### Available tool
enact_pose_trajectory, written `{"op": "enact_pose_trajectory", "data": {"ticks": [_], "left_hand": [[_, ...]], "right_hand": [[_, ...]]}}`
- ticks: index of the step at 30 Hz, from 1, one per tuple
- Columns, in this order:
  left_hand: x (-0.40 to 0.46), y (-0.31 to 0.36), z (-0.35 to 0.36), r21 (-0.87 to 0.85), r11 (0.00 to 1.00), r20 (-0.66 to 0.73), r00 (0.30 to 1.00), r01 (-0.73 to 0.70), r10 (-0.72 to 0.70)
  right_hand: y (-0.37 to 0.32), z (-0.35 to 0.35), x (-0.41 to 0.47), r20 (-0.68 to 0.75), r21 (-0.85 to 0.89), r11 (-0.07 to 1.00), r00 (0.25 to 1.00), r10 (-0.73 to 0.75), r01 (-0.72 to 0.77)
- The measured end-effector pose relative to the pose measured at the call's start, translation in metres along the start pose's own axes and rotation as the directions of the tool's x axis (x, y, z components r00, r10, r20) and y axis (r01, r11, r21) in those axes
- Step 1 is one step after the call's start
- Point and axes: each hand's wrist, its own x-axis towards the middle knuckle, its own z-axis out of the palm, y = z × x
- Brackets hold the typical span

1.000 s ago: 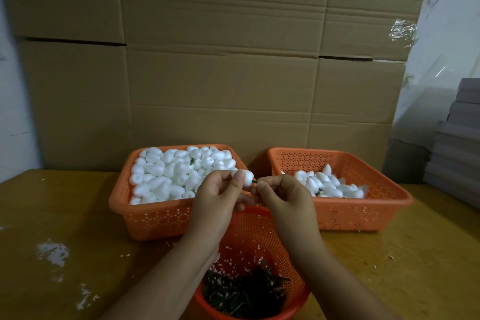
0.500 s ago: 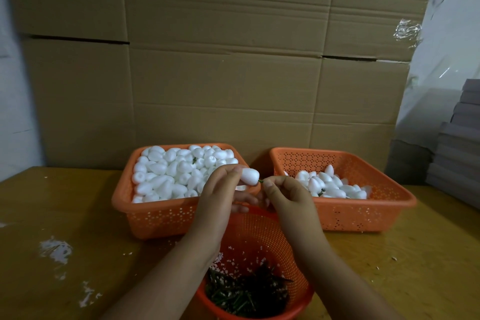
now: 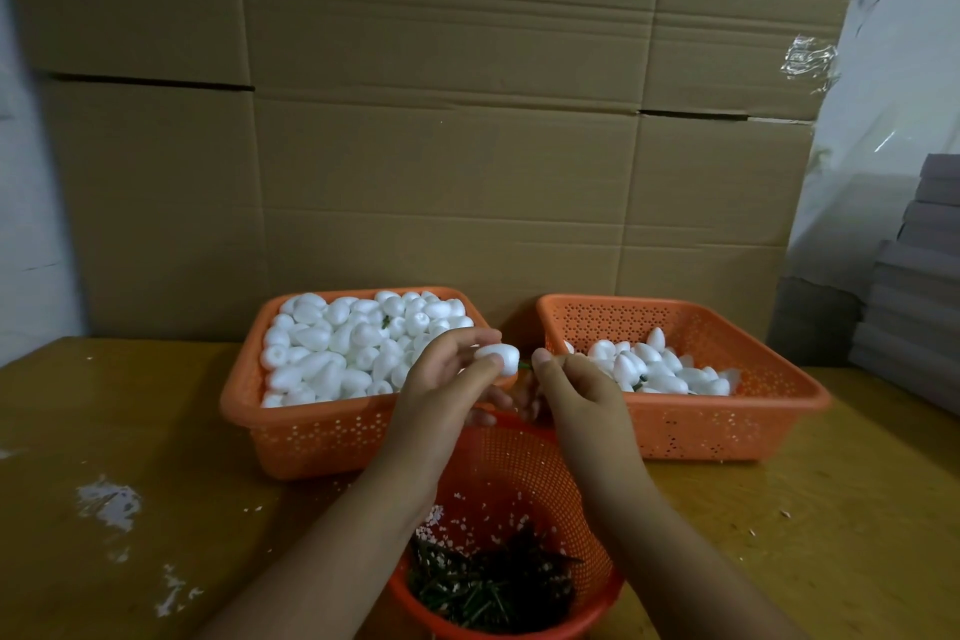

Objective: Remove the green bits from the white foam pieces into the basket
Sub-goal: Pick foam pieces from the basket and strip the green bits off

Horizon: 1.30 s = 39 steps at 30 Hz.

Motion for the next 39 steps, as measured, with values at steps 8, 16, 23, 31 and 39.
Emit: {"op": "enact_pose_trajectory", "data": {"ticks": [8, 16, 23, 31, 39], "left_hand": [[0.0011, 0.0001, -0.0012, -0.006, 1.0, -0.018, 1.0, 0.001, -0.001], [0.0013, -0.001, -0.0012, -0.016, 1.0, -0.031, 1.0, 0.001, -0.002], [0.0021, -0.0037, -0.0024, 0.02, 1.0, -0.011, 1.0, -0.022, 0.022], [0.0038, -0.0085, -0.0039, 0.087, 0.994, -0.004, 0.998, -0.058, 0.058], [0.0021, -0.0086, 0.001, 0.167, 0.98, -0.024, 0.993, -0.11, 0.115]], "right_hand": [[-0.0011, 0.0006, -0.0008, 0.01, 0.073, 0.997, 1.0, 0.03, -0.03], [-0.0005, 0.0004, -0.0013, 0.043, 0.035, 0.999, 0.999, -0.029, 0.028], [0.0029, 0.0007, 0.001, 0.015, -0.002, 0.998, 0.998, -0.059, 0.059], [0.0072, -0.001, 0.0015, -0.005, -0.064, 0.996, 0.998, -0.059, 0.059], [0.0043, 0.0031, 0.0004, -0.017, -0.04, 0.996, 0.997, -0.081, 0.08]]}}
